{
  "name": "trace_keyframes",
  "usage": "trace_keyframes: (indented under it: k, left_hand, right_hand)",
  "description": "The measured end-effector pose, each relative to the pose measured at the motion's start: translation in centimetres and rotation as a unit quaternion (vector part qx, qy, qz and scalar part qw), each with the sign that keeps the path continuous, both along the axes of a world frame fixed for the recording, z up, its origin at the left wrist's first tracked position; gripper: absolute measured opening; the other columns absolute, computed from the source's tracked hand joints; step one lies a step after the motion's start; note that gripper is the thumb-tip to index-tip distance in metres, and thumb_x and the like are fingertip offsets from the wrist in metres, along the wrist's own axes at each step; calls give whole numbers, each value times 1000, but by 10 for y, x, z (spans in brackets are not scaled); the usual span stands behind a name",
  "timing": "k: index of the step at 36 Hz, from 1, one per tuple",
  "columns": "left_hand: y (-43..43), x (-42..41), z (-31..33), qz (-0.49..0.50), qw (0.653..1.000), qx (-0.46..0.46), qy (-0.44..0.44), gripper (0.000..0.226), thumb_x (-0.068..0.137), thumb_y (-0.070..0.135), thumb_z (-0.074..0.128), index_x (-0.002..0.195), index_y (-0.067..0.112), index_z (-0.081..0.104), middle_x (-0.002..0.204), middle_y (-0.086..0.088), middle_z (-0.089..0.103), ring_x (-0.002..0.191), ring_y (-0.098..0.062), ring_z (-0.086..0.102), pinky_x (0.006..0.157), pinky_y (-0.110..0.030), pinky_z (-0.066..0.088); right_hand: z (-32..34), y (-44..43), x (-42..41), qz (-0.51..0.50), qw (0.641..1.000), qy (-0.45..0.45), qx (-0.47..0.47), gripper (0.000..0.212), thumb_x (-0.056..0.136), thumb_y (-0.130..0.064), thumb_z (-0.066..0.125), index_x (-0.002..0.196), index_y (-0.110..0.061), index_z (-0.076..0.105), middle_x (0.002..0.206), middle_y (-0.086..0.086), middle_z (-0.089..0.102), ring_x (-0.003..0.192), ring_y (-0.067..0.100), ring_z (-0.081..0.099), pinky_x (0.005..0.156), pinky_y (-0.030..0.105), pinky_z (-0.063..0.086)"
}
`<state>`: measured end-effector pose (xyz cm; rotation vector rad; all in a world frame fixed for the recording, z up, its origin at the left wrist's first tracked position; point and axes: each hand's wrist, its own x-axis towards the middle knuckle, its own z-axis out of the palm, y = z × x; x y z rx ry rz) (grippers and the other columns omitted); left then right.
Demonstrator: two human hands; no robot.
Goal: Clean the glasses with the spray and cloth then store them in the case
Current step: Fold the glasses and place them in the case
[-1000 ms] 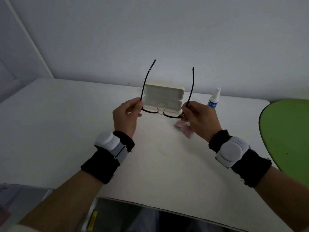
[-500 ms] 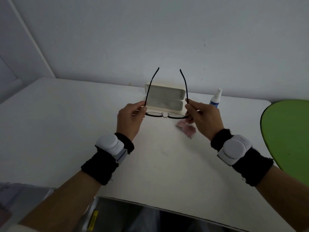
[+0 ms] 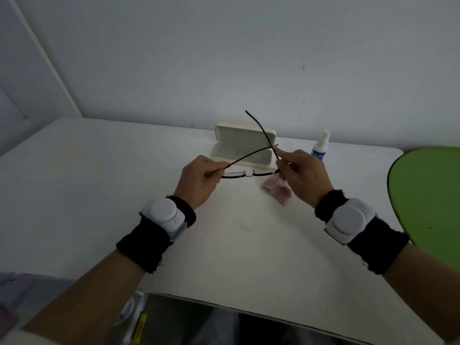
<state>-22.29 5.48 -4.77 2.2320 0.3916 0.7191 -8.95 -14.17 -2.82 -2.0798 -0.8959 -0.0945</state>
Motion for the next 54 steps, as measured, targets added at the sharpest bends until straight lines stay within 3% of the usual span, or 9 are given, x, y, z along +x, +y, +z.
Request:
trace_keyframes:
  k: [4,7,12,19,22,27,32,42,54]
  left_hand:
    - [-1,1,3,-10,1000,13,21,23,90,5,61,108,12,73,90,-11,62,76,-20,63,77,-18,47]
    - [0,0,4,-17,999,-12,28,22,89,5,62,106,11,74,85,-8,62,70,-16,63,69,-9,44]
    - [1,0,2,-8,996,-86,7,22,89,1,61,107,8,73,86,-17,66,69,-26,66,73,-22,53]
    - [2,2,6,39,967,-234,-89,13,86,2,67,98,1,72,81,-13,69,61,-14,66,65,-22,57]
    - [5,0,9,40,951,-284,-116,13,86,1,67,97,-4,70,83,-15,69,65,-17,68,70,-28,60]
    - [9,-3,12,34,947,-296,-116,13,87,4,66,97,0,73,90,-19,71,67,-15,68,75,-31,60]
    - [12,-3,9,47,952,-288,-96,15,88,17,67,100,13,75,99,-8,73,81,-14,65,73,-26,58]
    - [10,-5,9,17,931,-350,-106,25,92,21,64,111,6,72,108,-9,73,101,-21,70,89,-34,56]
    - [10,-3,4,17,911,-391,-132,25,89,7,65,110,-6,68,103,-23,71,94,-30,69,93,-37,55]
  right_hand:
    - [3,-1,-1,11,1000,-2,-10,29,95,-7,57,119,-15,71,95,16,63,80,31,65,84,40,50]
    - [4,-2,-1,7,1000,23,8,25,94,-7,60,113,-15,74,95,13,64,72,24,66,81,35,51]
    - [5,-3,-1,6,999,48,13,19,91,-9,64,105,-15,76,88,6,66,60,5,65,76,22,49]
    - [4,0,-3,23,993,114,7,15,89,-7,66,99,-11,76,93,6,71,67,13,70,77,27,54]
    - [6,0,-1,23,975,218,39,12,89,-6,68,96,-8,76,89,13,75,69,23,71,80,37,60]
    - [15,-3,5,54,922,373,90,16,89,0,64,102,4,72,94,26,71,67,19,69,72,24,60]
    - [22,-2,8,59,875,465,123,15,89,0,63,102,7,70,77,14,71,61,14,68,59,18,56]
    - [20,0,10,48,824,548,136,8,90,0,61,93,3,68,68,6,72,57,11,68,53,19,55]
    - [16,5,10,59,789,596,137,17,93,-1,58,107,5,66,79,11,71,68,15,66,58,20,58]
